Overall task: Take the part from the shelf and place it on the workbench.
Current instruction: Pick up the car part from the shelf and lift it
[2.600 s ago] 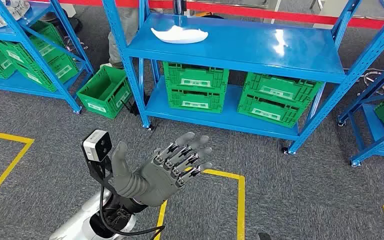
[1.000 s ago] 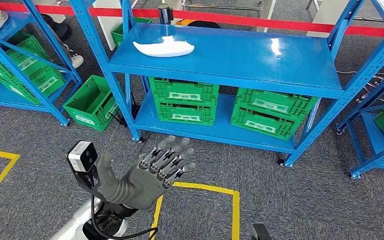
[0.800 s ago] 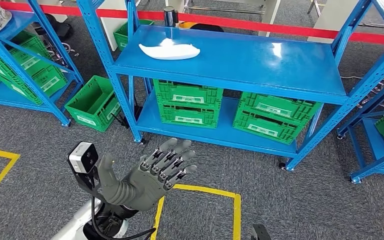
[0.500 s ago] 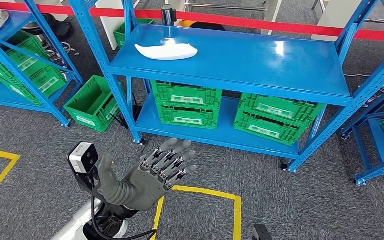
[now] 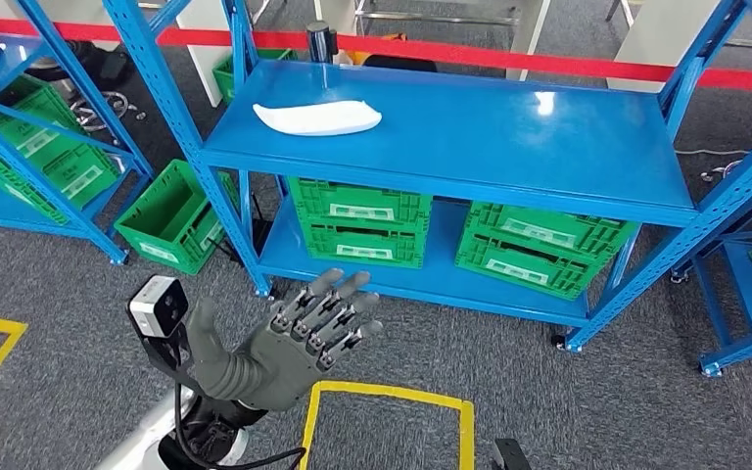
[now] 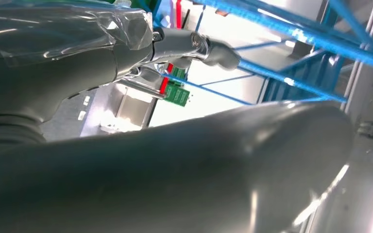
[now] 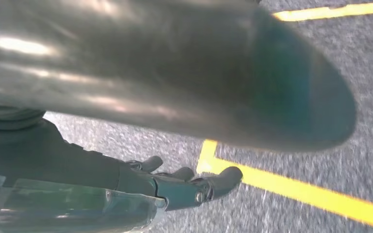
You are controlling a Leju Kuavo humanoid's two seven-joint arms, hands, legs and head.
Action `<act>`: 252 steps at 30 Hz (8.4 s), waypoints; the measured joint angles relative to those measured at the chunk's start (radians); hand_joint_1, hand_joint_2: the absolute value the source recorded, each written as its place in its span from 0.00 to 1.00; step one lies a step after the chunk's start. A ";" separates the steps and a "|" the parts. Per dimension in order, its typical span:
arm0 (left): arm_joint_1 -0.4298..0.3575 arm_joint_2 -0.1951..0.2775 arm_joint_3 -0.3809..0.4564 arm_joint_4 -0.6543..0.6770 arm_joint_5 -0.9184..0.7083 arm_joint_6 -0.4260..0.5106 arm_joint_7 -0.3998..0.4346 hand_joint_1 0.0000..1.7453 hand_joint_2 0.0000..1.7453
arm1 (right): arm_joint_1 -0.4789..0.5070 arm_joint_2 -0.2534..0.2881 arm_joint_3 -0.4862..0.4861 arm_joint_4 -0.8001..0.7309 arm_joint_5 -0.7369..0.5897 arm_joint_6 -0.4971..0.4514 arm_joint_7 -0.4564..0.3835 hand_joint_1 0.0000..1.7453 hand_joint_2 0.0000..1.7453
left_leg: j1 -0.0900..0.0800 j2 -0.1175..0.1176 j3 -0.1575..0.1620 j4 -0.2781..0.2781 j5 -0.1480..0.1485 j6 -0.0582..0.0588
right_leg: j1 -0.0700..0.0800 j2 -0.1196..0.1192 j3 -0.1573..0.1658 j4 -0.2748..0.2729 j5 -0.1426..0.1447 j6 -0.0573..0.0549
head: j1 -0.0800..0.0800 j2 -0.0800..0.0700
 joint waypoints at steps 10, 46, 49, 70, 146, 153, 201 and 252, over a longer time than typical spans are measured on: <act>0.002 -0.002 -0.004 -0.004 -0.001 0.013 -0.003 0.00 0.00 | 0.003 -0.017 0.001 -0.001 0.009 -0.004 -0.004 0.00 0.00 | 0.013 -0.016 0.137 -0.048 -0.083 -0.017 | -0.010 -0.010 -0.203 0.132 -0.013 0.034 | 0.003 0.000; 0.001 0.002 -0.004 -0.004 -0.011 0.008 -0.015 0.00 0.00 | 0.014 -0.008 0.004 -0.003 -0.003 -0.014 0.007 0.00 0.00 | -0.003 -0.044 0.075 0.006 -0.081 -0.029 | 0.018 0.002 -0.142 0.008 0.107 -0.025 | 0.003 0.000; -0.002 0.002 -0.001 -0.004 -0.011 0.006 -0.016 0.00 0.00 | 0.010 -0.007 0.003 -0.005 -0.003 -0.014 0.007 0.00 0.00 | 0.003 -0.026 0.036 0.089 -0.123 -0.052 | 0.005 0.002 -0.124 0.003 0.102 -0.037 | 0.000 0.000; -0.004 0.000 -0.004 -0.002 -0.011 0.005 -0.016 0.00 0.00 | 0.011 -0.008 0.004 -0.004 -0.003 -0.014 0.007 0.00 0.00 | 0.016 -0.007 0.053 -0.030 -0.019 -0.024 | 0.005 -0.004 -0.193 0.213 -0.005 -0.002 | 0.002 0.000; 0.010 0.009 -0.016 0.014 -0.018 -0.012 -0.010 0.00 0.00 | 0.091 0.020 0.050 0.025 -0.068 0.079 0.169 0.00 0.00 | 0.032 -0.008 -0.082 0.280 -0.209 -0.092 | -0.004 0.010 -0.114 0.002 0.081 -0.043 | 0.000 0.000; 0.001 0.003 -0.001 0.017 0.000 -0.028 -0.032 0.00 0.00 | 0.089 -0.003 0.064 0.027 -0.056 0.086 0.174 0.00 0.00 | 0.022 -0.007 0.006 -0.001 -0.031 -0.057 | 0.003 0.025 -0.105 -0.002 0.080 -0.020 | 0.001 0.000; 0.016 -0.009 0.028 -0.002 -0.060 0.017 -0.054 0.00 0.00 | 0.030 -0.025 0.112 0.006 -0.069 0.073 0.186 0.00 0.00 | 0.031 -0.002 0.042 0.024 -0.070 -0.074 | -0.010 -0.004 -0.128 0.035 0.076 -0.016 | 0.003 0.000; -0.010 -0.025 0.025 -0.001 -0.044 -0.004 -0.053 0.00 0.00 | 0.030 -0.037 0.120 0.005 -0.090 0.070 0.187 0.00 0.00 | 0.010 0.004 0.081 -0.070 -0.014 -0.012 | 0.006 -0.010 -0.224 0.223 -0.024 -0.021 | 0.004 0.000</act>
